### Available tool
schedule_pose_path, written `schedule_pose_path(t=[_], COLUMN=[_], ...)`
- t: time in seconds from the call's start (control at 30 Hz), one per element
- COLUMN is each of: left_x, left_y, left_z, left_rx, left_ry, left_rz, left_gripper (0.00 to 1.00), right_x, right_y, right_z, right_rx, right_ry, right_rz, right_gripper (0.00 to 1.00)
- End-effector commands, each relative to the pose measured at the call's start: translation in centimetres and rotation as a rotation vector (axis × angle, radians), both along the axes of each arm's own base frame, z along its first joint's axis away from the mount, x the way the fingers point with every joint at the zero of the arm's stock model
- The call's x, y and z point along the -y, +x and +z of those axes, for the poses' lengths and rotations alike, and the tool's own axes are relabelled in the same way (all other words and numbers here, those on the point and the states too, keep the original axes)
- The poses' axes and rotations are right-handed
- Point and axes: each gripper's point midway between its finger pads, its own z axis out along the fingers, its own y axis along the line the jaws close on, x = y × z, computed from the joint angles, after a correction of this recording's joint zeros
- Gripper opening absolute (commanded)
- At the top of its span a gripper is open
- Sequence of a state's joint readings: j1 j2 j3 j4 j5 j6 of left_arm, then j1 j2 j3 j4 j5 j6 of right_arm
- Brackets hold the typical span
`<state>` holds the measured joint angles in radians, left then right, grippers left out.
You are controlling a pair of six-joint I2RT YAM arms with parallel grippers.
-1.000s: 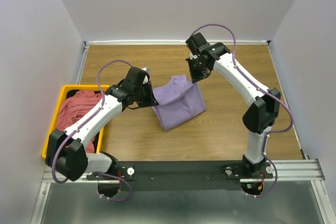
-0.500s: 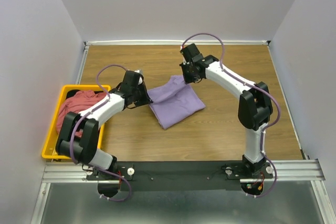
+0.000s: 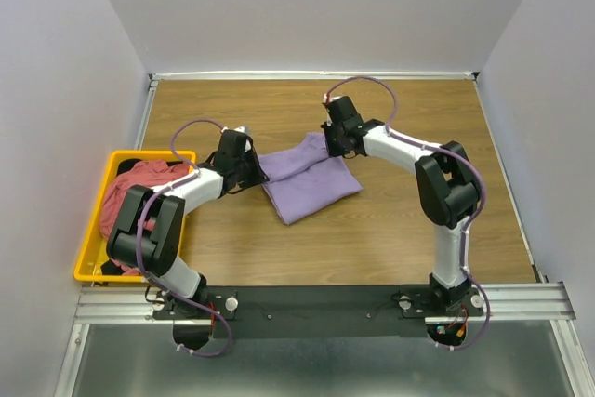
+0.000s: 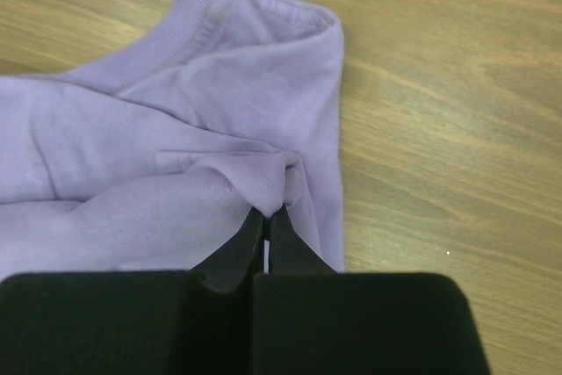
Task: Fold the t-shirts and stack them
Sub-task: Fold the tshirt
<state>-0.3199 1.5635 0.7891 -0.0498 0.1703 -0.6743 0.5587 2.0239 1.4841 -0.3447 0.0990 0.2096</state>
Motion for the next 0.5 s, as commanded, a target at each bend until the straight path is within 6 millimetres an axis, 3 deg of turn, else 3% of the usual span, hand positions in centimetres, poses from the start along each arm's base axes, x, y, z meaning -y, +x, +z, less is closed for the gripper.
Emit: schedule_pose_path(t=[0.0,0.47], left_x=[-0.2,0.8], left_y=[1.8,4.6], left_z=[2.6,5.6], left_rx=[0.116,0.246], left_ry=[0.006,-0.014], left_rz=[0.001,-0.037], left_gripper=[0.0,0.0], right_x=[1.2,3.8], right_y=[0.5,1.3], right_z=[-1.2,3.6], right_rx=[0.022,0.197], right_ry=[0.008,0.064], right_rz=[-0.061,-0.198], right_gripper=[0.01,0.01])
